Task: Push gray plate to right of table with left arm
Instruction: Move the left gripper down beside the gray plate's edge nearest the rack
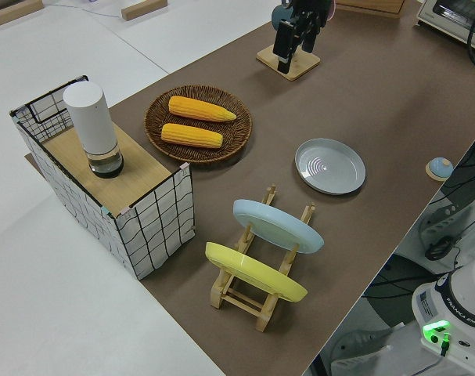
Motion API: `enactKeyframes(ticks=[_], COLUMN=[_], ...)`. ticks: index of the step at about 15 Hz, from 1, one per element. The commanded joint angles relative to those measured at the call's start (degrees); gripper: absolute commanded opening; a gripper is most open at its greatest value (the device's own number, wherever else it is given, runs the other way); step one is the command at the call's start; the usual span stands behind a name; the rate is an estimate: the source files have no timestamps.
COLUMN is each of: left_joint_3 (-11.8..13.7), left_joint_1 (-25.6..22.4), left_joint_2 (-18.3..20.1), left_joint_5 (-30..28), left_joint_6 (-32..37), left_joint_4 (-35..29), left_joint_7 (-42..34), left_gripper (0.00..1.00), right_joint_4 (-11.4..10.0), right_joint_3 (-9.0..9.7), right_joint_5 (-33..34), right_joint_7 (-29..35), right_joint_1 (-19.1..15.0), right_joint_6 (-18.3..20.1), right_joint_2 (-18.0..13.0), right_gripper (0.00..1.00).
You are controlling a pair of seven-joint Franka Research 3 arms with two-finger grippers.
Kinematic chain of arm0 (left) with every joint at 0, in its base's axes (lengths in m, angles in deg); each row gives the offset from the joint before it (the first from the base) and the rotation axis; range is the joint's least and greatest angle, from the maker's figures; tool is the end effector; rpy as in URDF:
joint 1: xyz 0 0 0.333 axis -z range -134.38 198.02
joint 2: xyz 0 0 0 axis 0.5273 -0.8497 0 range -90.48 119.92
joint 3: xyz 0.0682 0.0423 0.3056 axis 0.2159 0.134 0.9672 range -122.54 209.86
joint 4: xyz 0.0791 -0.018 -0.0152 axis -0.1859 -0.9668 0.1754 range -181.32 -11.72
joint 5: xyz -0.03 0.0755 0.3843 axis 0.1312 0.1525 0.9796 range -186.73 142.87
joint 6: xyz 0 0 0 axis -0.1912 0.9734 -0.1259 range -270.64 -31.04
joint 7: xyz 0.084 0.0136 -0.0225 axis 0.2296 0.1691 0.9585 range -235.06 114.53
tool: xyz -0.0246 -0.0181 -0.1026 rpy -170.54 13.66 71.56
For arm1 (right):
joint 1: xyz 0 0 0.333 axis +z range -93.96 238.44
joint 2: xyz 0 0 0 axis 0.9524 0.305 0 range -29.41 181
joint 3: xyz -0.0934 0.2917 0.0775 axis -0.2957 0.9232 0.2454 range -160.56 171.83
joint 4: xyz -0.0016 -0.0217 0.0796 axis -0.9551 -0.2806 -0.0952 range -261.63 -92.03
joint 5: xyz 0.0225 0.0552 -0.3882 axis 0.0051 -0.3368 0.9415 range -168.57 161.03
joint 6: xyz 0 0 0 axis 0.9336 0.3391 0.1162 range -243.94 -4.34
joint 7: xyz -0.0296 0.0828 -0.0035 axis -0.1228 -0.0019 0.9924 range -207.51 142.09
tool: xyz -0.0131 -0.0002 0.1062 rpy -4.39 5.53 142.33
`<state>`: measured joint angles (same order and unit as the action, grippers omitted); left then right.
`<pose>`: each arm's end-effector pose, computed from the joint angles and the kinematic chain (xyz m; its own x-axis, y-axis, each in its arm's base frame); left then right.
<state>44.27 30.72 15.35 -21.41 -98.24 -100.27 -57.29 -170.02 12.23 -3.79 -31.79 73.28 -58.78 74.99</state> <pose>0.5520 0.0175 0.5908 0.9960 0.0812 -0.0383 0.0809 -0.9967 -0.0109 0.5261 0.0711 0.6597 0.9904 0.1163 -0.0740 0.1168 -0.9931 0.0024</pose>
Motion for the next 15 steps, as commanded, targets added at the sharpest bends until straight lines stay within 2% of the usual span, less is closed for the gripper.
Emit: enactKeyframes(ticks=[1,4,10,12,15], left_joint_3=[-0.17,-0.26,-0.87,-1.05,-1.05], left_joint_1=[-1.27,-1.19,-0.48,-0.40,-0.48], left_joint_2=[2.79,8.15,20.10,21.87,21.96], left_joint_5=[-1.22,-1.22,-0.70,-0.78,-0.78], left_joint_6=[1.34,-0.85,-16.57,-20.18,-26.07], left_joint_4=[-2.73,-10.28,-32.51,-38.23,-43.43], left_joint_7=[-0.07,-0.07,-0.07,-0.07,-0.07], left_gripper=[1.00,1.00,1.00,1.00,1.00], right_joint_4=[0.50,0.50,0.50,0.50,0.50], right_joint_3=[0.96,0.87,0.96,0.96,0.87], right_joint_5=[-0.33,-0.33,-0.25,-0.25,-0.33], right_joint_7=[0.74,0.74,0.74,0.74,0.74], right_joint_1=[-1.13,-1.13,-1.13,-1.13,-1.13], right_joint_6=[0.89,0.89,0.89,0.89,0.89], right_joint_2=[-0.17,-0.17,-0.17,-0.17,-0.17], right_gripper=[0.983,0.983,0.983,0.983,0.983])
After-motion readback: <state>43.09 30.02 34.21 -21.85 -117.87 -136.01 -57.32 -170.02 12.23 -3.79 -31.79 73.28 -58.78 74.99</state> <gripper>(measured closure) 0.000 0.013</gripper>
